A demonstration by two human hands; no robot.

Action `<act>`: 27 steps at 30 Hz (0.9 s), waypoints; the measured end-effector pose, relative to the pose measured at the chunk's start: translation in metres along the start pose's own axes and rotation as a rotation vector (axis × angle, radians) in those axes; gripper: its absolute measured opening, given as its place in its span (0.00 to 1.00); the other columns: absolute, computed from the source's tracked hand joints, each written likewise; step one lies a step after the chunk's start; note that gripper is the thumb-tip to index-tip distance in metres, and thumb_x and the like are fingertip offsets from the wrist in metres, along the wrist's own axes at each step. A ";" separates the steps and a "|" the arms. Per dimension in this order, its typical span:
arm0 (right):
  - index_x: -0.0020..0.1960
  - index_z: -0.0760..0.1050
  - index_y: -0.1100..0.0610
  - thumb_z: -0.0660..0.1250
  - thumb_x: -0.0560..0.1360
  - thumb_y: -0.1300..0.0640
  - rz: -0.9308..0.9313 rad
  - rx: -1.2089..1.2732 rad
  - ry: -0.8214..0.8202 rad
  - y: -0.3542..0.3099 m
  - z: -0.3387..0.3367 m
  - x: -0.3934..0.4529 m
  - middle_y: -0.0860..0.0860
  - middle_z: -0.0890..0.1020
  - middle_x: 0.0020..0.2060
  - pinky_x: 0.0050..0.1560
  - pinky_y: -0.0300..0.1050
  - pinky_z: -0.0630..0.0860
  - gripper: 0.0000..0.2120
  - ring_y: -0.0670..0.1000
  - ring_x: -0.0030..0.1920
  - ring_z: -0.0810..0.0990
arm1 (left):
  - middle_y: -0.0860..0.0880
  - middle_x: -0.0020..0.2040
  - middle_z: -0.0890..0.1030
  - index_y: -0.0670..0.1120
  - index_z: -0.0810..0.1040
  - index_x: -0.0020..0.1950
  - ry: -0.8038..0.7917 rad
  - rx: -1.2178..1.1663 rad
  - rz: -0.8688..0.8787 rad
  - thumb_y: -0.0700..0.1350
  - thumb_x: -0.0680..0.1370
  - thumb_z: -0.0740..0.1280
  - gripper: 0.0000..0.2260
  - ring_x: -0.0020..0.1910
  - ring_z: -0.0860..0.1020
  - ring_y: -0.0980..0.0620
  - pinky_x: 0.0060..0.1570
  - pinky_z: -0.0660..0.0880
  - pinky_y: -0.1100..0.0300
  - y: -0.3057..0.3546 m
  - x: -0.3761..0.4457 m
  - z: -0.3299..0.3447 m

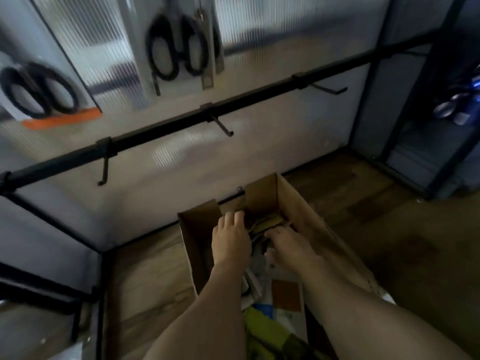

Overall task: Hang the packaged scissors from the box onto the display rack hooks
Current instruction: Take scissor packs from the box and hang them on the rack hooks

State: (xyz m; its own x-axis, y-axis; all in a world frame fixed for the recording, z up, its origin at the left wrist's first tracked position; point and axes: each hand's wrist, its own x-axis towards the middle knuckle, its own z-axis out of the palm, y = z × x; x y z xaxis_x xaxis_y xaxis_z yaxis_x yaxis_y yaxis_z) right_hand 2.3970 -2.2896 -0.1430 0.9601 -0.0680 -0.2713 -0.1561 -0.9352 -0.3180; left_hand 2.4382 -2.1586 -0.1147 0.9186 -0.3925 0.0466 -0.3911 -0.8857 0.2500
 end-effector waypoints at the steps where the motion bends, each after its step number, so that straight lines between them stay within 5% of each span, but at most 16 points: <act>1: 0.72 0.62 0.54 0.60 0.79 0.53 0.001 0.003 -0.031 0.000 0.008 0.001 0.53 0.66 0.69 0.63 0.50 0.68 0.23 0.55 0.69 0.64 | 0.47 0.74 0.60 0.47 0.56 0.75 -0.069 0.033 0.007 0.43 0.80 0.58 0.24 0.73 0.58 0.47 0.70 0.59 0.54 -0.001 0.001 0.008; 4: 0.73 0.58 0.53 0.62 0.78 0.53 0.015 0.023 -0.079 0.007 0.027 0.005 0.51 0.63 0.71 0.68 0.52 0.65 0.26 0.54 0.70 0.62 | 0.45 0.78 0.47 0.48 0.46 0.78 -0.303 0.138 -0.063 0.42 0.79 0.62 0.33 0.76 0.48 0.44 0.74 0.52 0.50 -0.010 0.000 0.031; 10: 0.78 0.42 0.52 0.62 0.78 0.51 0.130 0.029 -0.262 0.035 0.064 0.012 0.51 0.43 0.77 0.75 0.51 0.49 0.37 0.55 0.77 0.42 | 0.44 0.74 0.29 0.46 0.25 0.73 -0.608 0.033 -0.259 0.60 0.68 0.73 0.59 0.75 0.36 0.40 0.73 0.46 0.45 -0.029 -0.006 0.051; 12: 0.78 0.40 0.54 0.63 0.78 0.49 0.182 0.046 -0.311 0.043 0.071 0.012 0.51 0.41 0.77 0.75 0.52 0.46 0.40 0.54 0.77 0.40 | 0.41 0.75 0.31 0.49 0.23 0.71 -0.724 -0.011 -0.345 0.62 0.65 0.74 0.62 0.75 0.41 0.38 0.73 0.53 0.43 -0.040 -0.004 0.054; 14: 0.78 0.38 0.55 0.64 0.76 0.49 0.221 0.060 -0.331 0.049 0.073 0.010 0.52 0.39 0.77 0.75 0.53 0.44 0.42 0.54 0.77 0.40 | 0.39 0.77 0.42 0.54 0.24 0.71 -0.887 0.003 -0.392 0.67 0.61 0.74 0.64 0.73 0.57 0.35 0.66 0.67 0.43 -0.046 -0.004 0.054; 16: 0.77 0.37 0.55 0.65 0.76 0.50 0.243 0.066 -0.346 0.051 0.075 0.011 0.52 0.37 0.76 0.74 0.55 0.42 0.44 0.55 0.76 0.39 | 0.38 0.75 0.59 0.59 0.26 0.71 -0.980 0.038 -0.363 0.64 0.63 0.75 0.60 0.64 0.71 0.38 0.60 0.73 0.45 -0.046 -0.004 0.052; 18: 0.77 0.37 0.55 0.65 0.76 0.50 0.242 0.060 -0.361 0.051 0.079 0.014 0.53 0.38 0.76 0.74 0.56 0.41 0.44 0.55 0.76 0.39 | 0.37 0.71 0.66 0.59 0.28 0.72 -1.009 0.090 -0.280 0.51 0.73 0.72 0.51 0.61 0.74 0.39 0.59 0.73 0.47 -0.042 -0.001 0.049; 23: 0.77 0.35 0.54 0.70 0.71 0.44 0.250 0.096 -0.398 0.063 0.079 0.023 0.51 0.37 0.76 0.75 0.58 0.42 0.52 0.53 0.76 0.38 | 0.44 0.76 0.47 0.56 0.47 0.77 -0.997 0.216 -0.031 0.47 0.75 0.69 0.39 0.72 0.61 0.38 0.64 0.69 0.48 -0.041 0.005 0.032; 27: 0.76 0.32 0.53 0.72 0.70 0.46 0.241 0.101 -0.439 0.060 0.073 0.025 0.51 0.37 0.76 0.74 0.58 0.41 0.55 0.53 0.76 0.37 | 0.47 0.72 0.53 0.53 0.61 0.73 -0.903 0.163 0.037 0.53 0.73 0.71 0.32 0.69 0.62 0.41 0.64 0.69 0.49 -0.055 0.004 0.023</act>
State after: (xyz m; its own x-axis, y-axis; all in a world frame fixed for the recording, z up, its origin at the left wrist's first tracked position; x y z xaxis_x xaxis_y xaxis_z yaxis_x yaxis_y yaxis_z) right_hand 2.3952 -2.3217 -0.2350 0.7095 -0.1051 -0.6968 -0.4036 -0.8712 -0.2796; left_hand 2.4624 -2.1173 -0.1510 0.5391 -0.4050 -0.7385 -0.4851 -0.8661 0.1209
